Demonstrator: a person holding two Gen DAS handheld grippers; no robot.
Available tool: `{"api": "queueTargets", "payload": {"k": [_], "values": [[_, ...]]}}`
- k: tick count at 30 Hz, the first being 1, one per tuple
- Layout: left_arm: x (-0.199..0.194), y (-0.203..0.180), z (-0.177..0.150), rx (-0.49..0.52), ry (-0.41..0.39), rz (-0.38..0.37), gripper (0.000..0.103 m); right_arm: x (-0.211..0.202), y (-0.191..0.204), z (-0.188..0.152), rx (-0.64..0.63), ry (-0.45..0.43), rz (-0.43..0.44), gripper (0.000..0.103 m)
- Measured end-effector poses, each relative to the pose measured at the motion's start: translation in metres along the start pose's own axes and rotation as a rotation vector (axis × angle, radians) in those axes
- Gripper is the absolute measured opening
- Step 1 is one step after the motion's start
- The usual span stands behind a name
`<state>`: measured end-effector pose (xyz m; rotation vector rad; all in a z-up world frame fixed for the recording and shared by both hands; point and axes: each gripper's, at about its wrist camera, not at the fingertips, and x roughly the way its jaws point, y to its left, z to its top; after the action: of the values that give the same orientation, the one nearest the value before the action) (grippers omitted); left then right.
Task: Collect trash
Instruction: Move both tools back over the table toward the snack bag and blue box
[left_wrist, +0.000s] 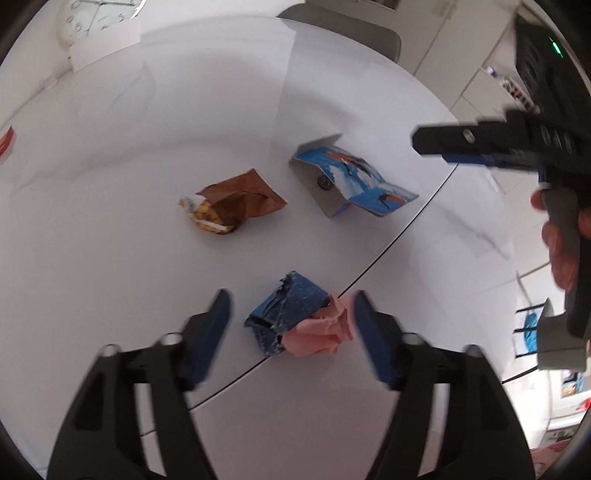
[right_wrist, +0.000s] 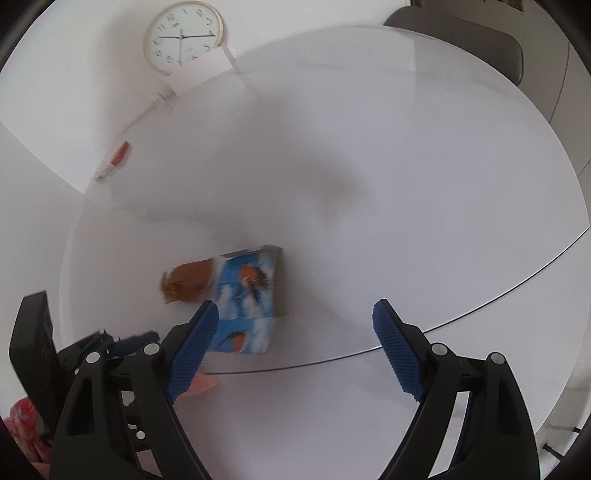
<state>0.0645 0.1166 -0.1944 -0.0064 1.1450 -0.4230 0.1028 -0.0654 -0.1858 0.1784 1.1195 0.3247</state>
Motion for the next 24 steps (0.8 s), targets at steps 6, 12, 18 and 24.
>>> {"api": "queueTargets", "payload": {"k": [6, 12, 18, 24], "values": [[-0.018, 0.002, -0.009, -0.082, 0.017, -0.026, 0.079, -0.005, 0.011, -0.007, -0.002, 0.004, 0.018, 0.085], [-0.017, 0.002, -0.016, -0.228, 0.045, -0.115, 0.079, -0.008, 0.01, -0.016, -0.007, 0.019, 0.026, 0.085], [-0.013, 0.032, 0.018, -0.232, -0.012, -0.059, 0.078, -0.007, 0.022, -0.014, -0.053, 0.021, 0.014, 0.085], [0.022, 0.023, 0.062, 0.159, 0.025, -0.074, 0.078, -0.003, 0.029, -0.013, -0.058, 0.034, 0.005, 0.085]]}}
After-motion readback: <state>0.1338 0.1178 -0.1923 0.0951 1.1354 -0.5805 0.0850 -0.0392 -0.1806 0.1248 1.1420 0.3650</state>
